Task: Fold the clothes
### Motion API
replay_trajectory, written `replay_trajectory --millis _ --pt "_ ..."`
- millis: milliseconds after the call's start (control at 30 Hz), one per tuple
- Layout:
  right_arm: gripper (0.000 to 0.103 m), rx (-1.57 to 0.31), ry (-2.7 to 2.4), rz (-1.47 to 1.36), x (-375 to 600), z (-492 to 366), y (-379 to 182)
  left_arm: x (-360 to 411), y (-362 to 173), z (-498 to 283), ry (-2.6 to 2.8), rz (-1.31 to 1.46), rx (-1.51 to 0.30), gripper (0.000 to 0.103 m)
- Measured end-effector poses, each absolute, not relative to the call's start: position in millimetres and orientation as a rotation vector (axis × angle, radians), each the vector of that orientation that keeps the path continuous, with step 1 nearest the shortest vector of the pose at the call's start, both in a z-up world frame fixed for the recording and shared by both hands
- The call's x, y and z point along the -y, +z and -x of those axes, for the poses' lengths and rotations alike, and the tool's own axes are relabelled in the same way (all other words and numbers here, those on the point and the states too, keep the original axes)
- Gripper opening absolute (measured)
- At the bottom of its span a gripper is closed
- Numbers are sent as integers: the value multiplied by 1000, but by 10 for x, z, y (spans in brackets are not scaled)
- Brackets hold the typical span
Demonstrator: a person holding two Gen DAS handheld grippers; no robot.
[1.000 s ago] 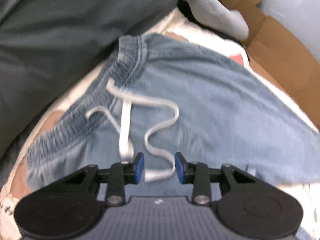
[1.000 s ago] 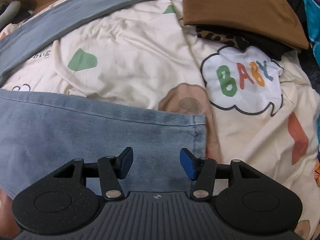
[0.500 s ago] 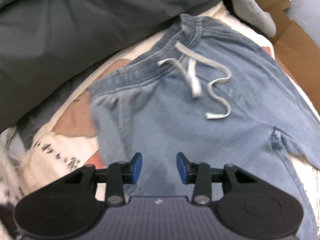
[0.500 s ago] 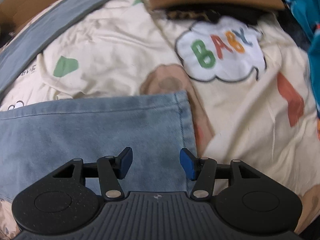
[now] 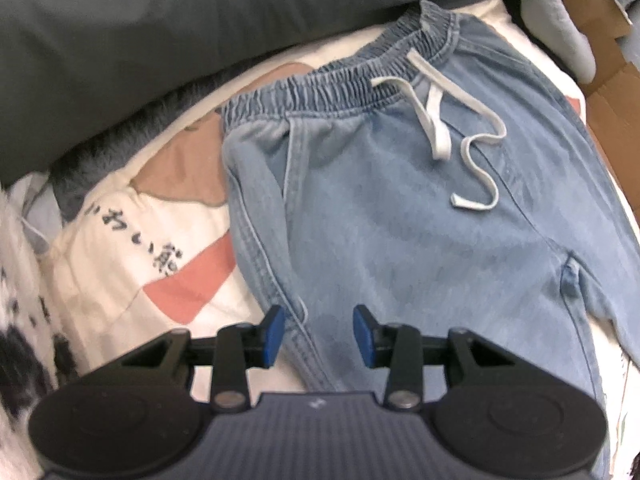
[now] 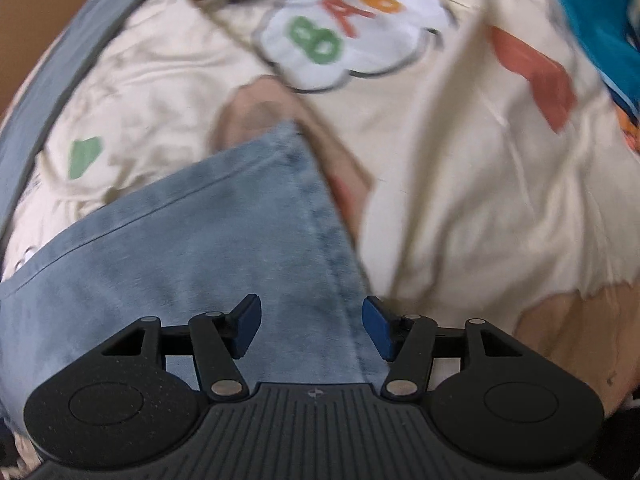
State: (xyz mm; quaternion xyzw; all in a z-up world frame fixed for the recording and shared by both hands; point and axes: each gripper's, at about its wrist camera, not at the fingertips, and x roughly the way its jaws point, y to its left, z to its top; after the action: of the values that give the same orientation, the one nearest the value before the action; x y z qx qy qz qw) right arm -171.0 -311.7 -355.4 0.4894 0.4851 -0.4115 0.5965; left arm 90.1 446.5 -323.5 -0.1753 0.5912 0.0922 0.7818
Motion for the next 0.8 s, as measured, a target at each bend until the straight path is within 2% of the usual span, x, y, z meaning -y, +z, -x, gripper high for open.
replay_trajectory --millis 300,500,800 --pt "63 -1132 -985 -1275 3003 1981 -3691 -4527 -3320 -816 214 353 -1324 41" --pt "63 -1059 -1042 -1409 2960 2127 -3708 -4597 -3359 -753 265 358 -1347 41" --pt "63 -1054 -1089 -1502 2768 2263 -3763 -4361 -3454 -814 215 291 -1387 41"
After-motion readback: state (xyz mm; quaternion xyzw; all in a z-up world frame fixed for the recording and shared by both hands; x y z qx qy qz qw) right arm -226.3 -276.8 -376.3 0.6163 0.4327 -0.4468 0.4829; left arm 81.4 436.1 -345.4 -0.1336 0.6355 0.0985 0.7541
